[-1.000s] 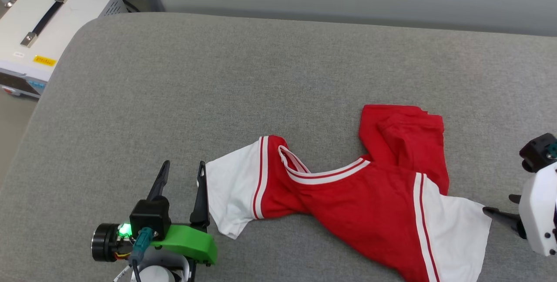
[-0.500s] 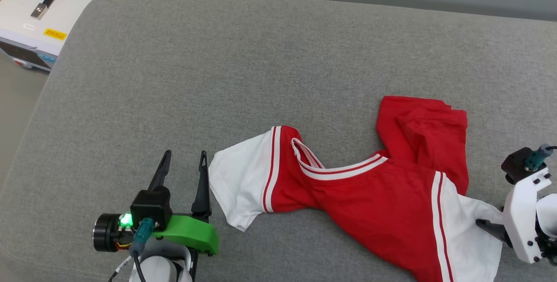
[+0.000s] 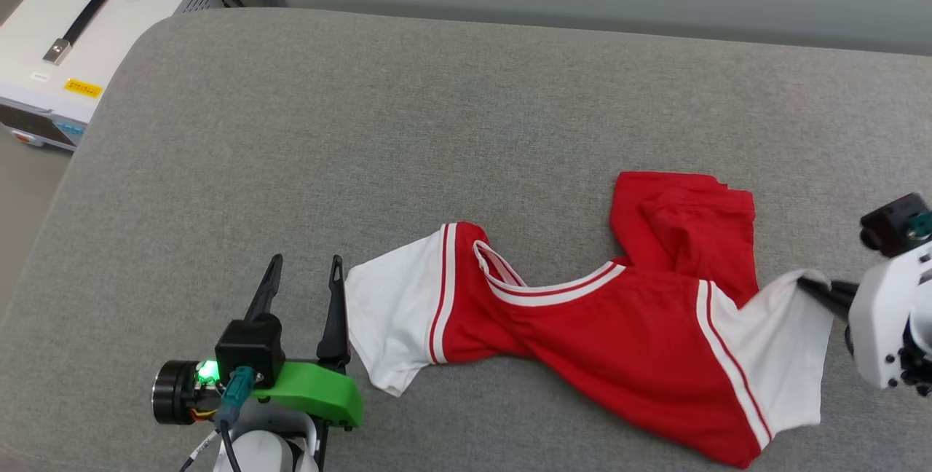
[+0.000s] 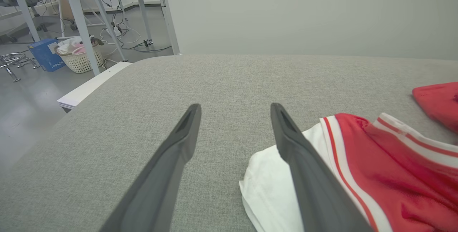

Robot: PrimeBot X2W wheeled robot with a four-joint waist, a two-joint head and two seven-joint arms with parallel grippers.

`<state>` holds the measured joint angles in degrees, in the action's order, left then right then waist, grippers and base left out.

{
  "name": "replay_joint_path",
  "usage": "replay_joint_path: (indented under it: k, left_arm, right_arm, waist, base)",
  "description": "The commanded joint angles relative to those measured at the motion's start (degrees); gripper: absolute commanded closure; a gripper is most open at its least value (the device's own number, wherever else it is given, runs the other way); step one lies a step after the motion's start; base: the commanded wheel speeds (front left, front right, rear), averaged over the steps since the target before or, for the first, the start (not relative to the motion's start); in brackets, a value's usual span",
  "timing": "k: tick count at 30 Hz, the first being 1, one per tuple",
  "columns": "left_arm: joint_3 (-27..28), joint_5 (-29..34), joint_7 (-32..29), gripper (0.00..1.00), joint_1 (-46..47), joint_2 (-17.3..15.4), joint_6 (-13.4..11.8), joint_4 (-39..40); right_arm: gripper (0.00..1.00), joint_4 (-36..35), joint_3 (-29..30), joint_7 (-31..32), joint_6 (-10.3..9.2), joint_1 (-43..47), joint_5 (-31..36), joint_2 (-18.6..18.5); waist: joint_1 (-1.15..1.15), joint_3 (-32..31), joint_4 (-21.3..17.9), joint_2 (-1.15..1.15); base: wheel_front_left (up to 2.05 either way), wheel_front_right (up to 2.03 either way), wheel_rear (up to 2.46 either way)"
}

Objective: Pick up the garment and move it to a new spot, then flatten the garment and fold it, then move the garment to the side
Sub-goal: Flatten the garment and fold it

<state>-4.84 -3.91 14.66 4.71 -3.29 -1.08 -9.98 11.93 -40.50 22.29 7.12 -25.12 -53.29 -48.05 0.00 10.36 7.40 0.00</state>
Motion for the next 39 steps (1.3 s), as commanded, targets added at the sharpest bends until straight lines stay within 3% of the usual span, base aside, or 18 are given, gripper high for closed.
replay_joint_path:
  k: [1,9,17,27,33,34,35,39]
  left_arm:
    - [0.4,0.7,0.3,0.0,-0.7,0.3,0.1,0.3]
    - [0.7,0.9,0.3,0.0,-0.4,0.4,0.5,1.0]
    - [0.5,1.1,0.3,0.0,1.0,0.4,0.6,1.4]
    - [-0.1,1.2,0.3,0.0,3.0,0.4,0.7,1.3]
    - [-0.5,1.3,0.3,0.0,4.0,0.4,0.9,0.5]
    - [-0.4,1.3,0.3,0.0,4.1,0.4,1.0,0.3]
    - [-0.2,1.3,0.3,0.0,4.1,0.3,1.0,0.2]
    - [0.8,1.1,0.3,0.0,4.0,-0.3,1.6,0.2]
  right_arm:
    - [1.0,-0.5,1.4,-1.1,0.36,-1.3,-0.4,-1.0]
    - [1.0,0.4,10.3,-3.8,0.36,-3.3,-1.5,-3.8]
    - [1.0,11.2,17.2,-3.6,0.36,-5.7,-1.8,-4.8]
    - [1.0,28.5,17.8,-0.3,0.36,-7.2,0.3,0.9]
    - [0.98,33.8,18.4,-5.0,0.36,-8.7,0.5,4.1]
    - [0.69,34.0,18.6,-7.0,0.36,-8.9,0.9,4.2]
    - [0.0,34.0,18.6,-8.9,0.36,-9.1,1.2,4.2]
    - [0.0,33.1,19.0,-19.0,0.36,-8.9,3.5,3.8]
  waist:
    - [0.0,-0.3,-0.3,0.0]
    - [0.0,1.2,-0.1,0.0]
    - [0.0,4.6,0.5,0.0]
    - [0.0,7.6,0.7,0.0]
    - [0.0,7.3,1.1,0.0]
    - [0.0,6.8,1.1,0.0]
    - [0.0,6.3,1.0,0.0]
    - [0.0,3.8,0.8,0.0]
  base:
    - [0.0,0.0,0.0]
    - [0.0,0.0,0.0]
    - [0.0,0.0,0.0]
    - [0.0,0.0,0.0]
    - [0.0,0.0,0.0]
    - [0.0,0.0,0.0]
    - [0.0,0.0,0.0]
    - [0.0,0.0,0.0]
